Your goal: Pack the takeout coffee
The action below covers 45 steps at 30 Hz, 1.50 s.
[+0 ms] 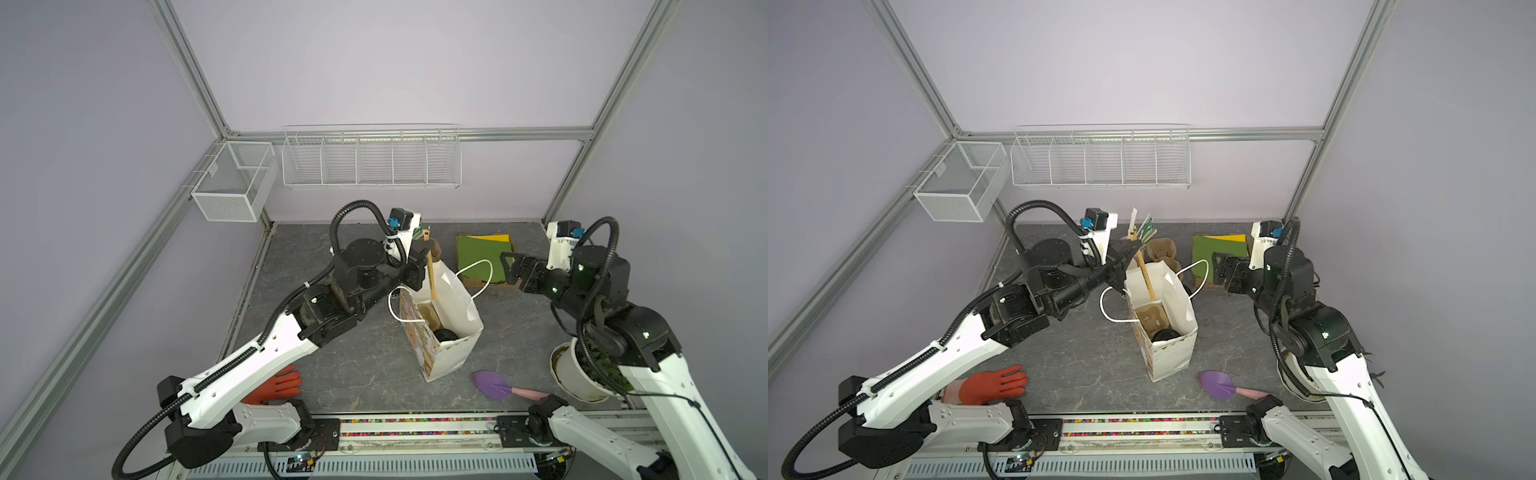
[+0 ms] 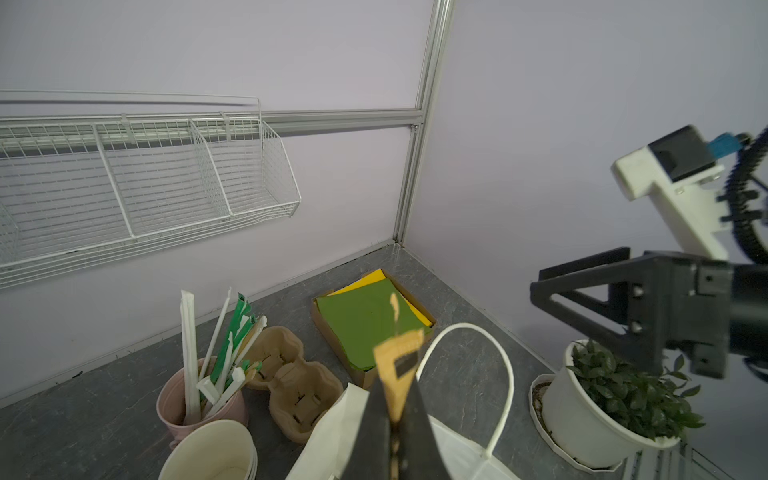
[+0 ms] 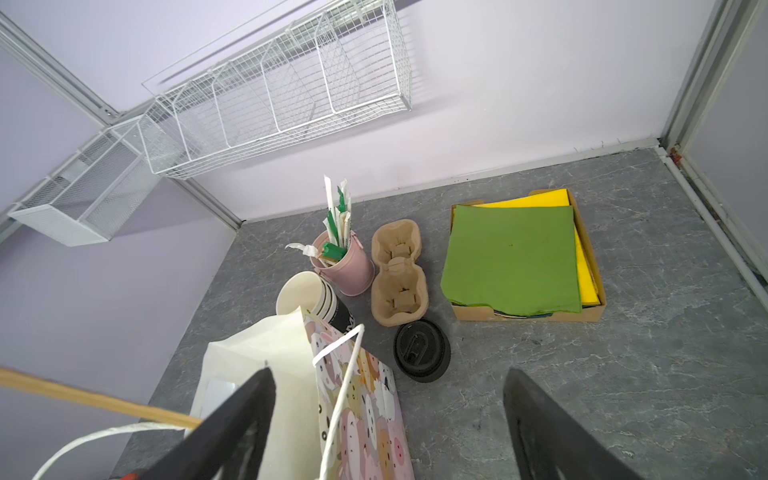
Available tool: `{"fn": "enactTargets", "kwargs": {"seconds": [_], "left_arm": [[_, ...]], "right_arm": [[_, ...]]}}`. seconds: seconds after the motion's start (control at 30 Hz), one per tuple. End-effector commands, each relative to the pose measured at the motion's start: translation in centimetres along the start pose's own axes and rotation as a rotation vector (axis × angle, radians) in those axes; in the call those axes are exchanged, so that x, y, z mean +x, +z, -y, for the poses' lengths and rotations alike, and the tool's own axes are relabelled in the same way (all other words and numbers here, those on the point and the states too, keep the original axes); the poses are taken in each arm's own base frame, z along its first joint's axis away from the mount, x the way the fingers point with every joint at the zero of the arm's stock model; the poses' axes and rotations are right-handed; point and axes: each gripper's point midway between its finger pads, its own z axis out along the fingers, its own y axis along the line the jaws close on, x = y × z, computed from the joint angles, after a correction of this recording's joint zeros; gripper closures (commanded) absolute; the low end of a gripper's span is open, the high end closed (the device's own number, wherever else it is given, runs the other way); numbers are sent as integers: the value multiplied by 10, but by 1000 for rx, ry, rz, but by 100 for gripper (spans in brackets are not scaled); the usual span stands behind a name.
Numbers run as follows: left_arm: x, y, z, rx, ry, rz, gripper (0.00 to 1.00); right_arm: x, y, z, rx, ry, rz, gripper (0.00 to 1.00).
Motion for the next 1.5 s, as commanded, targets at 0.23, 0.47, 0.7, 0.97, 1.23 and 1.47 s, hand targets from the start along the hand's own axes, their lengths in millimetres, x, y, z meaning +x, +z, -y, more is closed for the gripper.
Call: {"fn": "enactTargets", "kwargs": {"seconds": [0.23, 0.47, 0.7, 0.97, 1.23, 1.47], "left_arm": [[44, 24, -3, -33, 92, 110, 100], [65, 37, 1, -54, 111, 67, 90], [41, 27, 2, -54, 138, 98, 60], [0, 9, 2, -67, 165, 94, 38], [-25, -26, -48, -215, 114, 11, 24], [5, -61, -102, -340, -17, -32, 19]], "right_arm": [[15, -5, -26, -191, -26, -21, 12], [18, -6, -21, -168, -42, -24, 12], [18, -5, -16, -133, -47, -37, 12], [19, 2, 3, -14, -24, -58, 12], [24, 43, 46, 173, 122, -228, 12], [24, 98, 106, 360, 284, -277, 12]]}}
